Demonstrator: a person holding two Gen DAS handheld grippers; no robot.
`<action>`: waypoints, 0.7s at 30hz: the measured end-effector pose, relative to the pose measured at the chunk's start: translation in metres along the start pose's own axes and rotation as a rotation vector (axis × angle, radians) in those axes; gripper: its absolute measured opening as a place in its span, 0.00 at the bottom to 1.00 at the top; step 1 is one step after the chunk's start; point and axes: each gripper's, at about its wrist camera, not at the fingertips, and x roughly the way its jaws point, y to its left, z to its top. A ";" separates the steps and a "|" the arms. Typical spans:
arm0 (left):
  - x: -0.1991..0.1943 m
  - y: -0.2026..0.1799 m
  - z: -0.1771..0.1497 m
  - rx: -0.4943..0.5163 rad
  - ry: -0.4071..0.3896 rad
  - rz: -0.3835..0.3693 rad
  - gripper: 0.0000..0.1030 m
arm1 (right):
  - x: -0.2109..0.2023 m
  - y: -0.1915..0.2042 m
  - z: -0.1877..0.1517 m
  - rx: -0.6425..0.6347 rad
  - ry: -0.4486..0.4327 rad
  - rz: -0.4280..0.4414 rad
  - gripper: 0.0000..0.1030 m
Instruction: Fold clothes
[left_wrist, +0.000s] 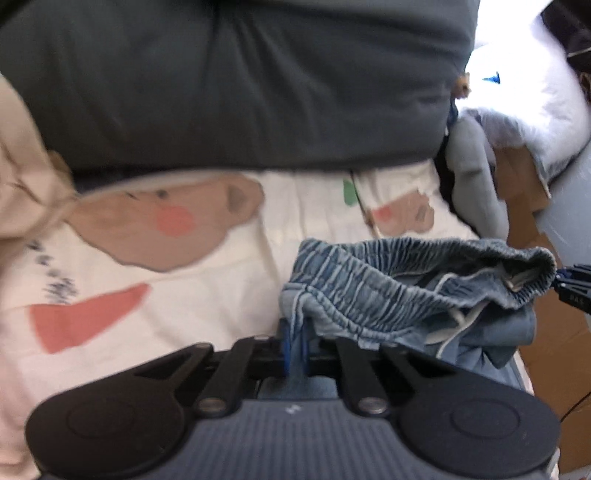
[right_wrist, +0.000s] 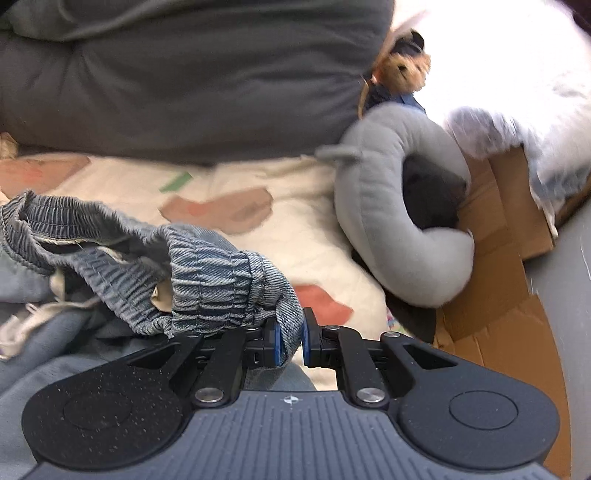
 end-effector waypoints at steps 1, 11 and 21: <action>-0.010 0.000 0.001 0.001 -0.020 0.010 0.05 | -0.004 0.003 0.006 -0.016 -0.011 0.007 0.09; -0.103 0.018 0.005 -0.080 -0.205 0.080 0.05 | -0.027 0.027 0.077 -0.142 -0.089 0.120 0.05; -0.096 0.050 0.003 -0.141 -0.200 0.146 0.05 | 0.023 0.068 0.133 -0.210 -0.067 0.192 0.04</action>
